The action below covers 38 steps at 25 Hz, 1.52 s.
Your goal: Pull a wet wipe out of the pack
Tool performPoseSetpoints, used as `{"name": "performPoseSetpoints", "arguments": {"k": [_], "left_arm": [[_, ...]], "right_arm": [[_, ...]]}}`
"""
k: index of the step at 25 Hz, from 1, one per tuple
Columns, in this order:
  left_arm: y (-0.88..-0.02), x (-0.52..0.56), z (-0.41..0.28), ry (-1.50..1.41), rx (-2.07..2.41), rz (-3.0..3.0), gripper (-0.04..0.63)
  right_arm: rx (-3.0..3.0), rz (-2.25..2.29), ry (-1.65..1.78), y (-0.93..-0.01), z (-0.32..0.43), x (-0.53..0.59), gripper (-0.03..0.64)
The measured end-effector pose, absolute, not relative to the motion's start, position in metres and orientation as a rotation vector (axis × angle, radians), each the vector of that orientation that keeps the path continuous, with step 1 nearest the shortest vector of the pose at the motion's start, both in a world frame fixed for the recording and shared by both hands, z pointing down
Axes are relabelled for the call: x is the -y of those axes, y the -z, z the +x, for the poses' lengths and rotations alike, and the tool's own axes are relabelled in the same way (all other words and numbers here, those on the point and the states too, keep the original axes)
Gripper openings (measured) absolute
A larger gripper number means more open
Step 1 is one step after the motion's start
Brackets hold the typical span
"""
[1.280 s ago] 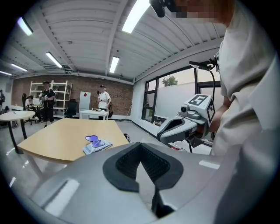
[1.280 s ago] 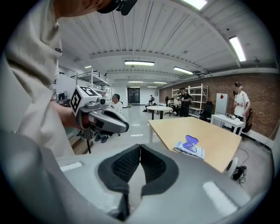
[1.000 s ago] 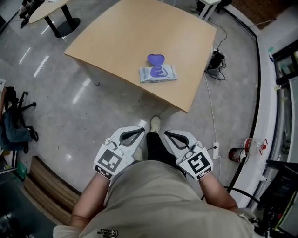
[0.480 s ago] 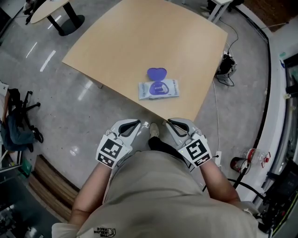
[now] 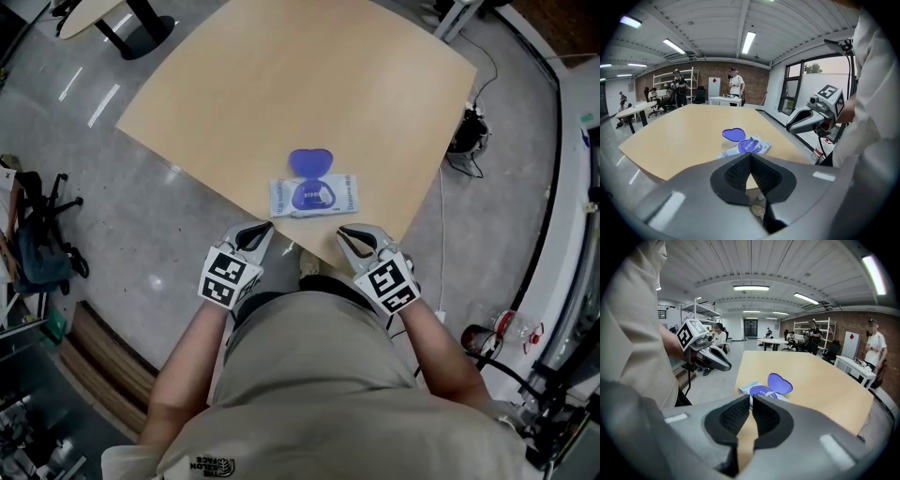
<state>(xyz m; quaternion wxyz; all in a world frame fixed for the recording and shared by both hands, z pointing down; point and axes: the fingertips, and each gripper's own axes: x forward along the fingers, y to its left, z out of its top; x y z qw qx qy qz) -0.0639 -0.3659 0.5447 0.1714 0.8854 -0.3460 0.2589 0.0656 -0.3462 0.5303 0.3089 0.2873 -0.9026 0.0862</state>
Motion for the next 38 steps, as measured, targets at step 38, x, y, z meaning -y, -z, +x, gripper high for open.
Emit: {"name": "performPoseSetpoints", "arguments": {"k": [38], "left_arm": [[-0.677, 0.439, -0.057, -0.919, 0.996, 2.248, 0.006]], "right_arm": [[2.282, 0.626, -0.357, -0.639, 0.057, 0.427, 0.063]]}}
